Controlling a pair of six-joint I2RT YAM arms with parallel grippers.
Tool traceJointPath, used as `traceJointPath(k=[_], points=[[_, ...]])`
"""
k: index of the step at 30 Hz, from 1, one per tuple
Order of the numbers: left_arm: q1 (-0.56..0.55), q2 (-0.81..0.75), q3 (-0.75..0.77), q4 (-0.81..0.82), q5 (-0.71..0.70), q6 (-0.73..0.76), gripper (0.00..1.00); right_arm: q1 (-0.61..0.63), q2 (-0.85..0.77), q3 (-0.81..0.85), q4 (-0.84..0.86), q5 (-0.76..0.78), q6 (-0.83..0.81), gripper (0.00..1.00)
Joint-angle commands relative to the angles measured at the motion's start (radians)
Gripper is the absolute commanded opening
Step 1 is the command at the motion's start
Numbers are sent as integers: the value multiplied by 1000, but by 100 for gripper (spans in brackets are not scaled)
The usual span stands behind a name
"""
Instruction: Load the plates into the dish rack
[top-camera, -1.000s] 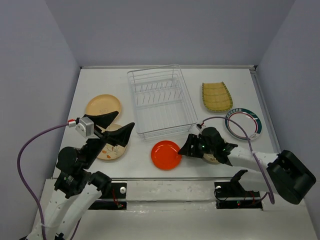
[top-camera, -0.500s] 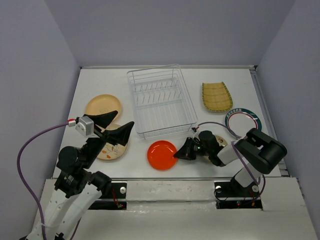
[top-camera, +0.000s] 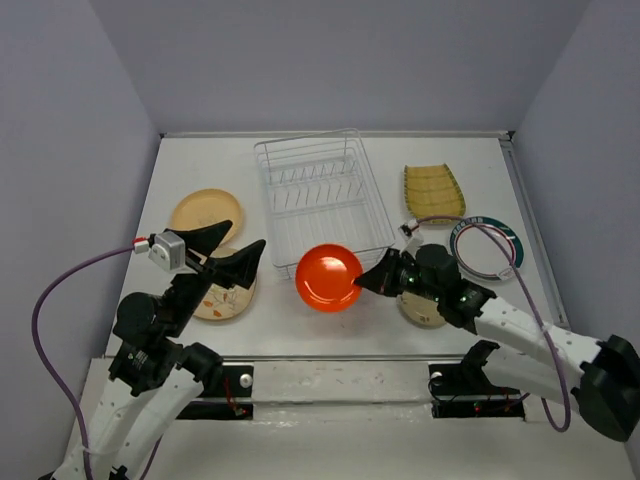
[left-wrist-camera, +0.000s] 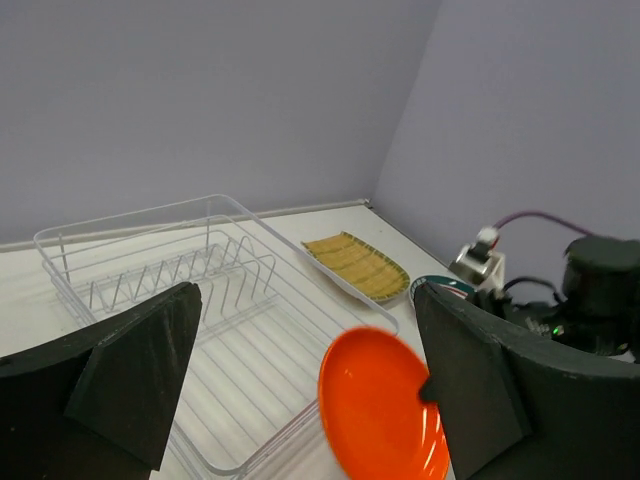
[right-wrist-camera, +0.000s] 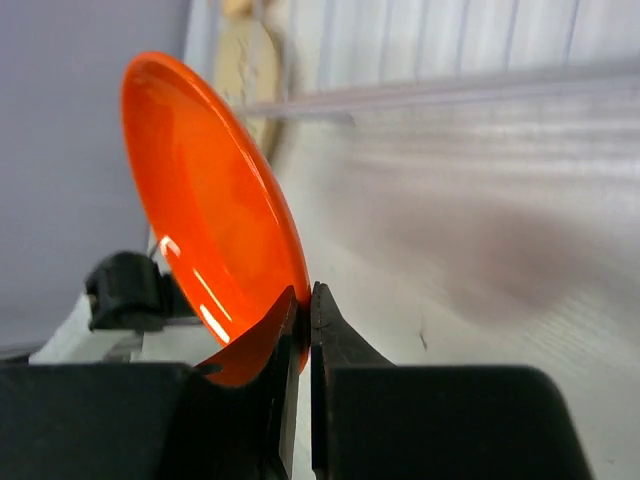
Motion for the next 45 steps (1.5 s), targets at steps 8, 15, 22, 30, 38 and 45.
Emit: traceJointPath(k=[8,15,22,30,38,45], points=[[-6,2,39,-4,-155,-21,99,7,203,721,-569,714,-399,7],[-17,-12,43,-19,-199,-19,99,7,682,1256,-684,1293,-515,7],[-96,-10,54,-44,-268,-7,99,7,960,1539,-683,1437,-582,7],[-139,-35,59,-51,-288,6,99,-13,1124,1705,-683,1443,-693,7],[-155,-35,62,-59,-316,13,99,-42,1170,1688,-680,1366,-676,7],[-155,-44,65,-68,-367,2,99,-64,1235,1695,-680,1320,-651,7]])
